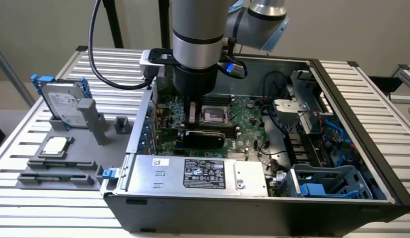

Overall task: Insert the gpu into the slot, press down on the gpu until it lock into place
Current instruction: 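Press down on the gpu until it lock into place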

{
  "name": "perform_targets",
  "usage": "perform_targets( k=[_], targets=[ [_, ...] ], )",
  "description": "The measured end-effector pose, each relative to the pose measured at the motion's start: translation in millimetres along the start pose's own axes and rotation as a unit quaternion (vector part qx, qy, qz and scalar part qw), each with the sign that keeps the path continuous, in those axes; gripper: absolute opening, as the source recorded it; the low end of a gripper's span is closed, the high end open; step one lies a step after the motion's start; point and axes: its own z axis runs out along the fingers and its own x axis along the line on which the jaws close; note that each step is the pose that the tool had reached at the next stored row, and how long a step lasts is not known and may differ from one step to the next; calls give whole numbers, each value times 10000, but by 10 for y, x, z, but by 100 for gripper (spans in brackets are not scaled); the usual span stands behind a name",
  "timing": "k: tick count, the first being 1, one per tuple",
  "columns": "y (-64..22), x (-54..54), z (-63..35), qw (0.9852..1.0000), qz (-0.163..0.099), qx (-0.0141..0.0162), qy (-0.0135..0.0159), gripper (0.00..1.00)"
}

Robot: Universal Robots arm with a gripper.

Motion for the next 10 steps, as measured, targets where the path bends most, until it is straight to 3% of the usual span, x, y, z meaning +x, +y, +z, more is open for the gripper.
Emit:
perform_targets(
  k=[10],
  targets=[
    [1,-19,4,10000,-1,2,6,11]
  ],
)
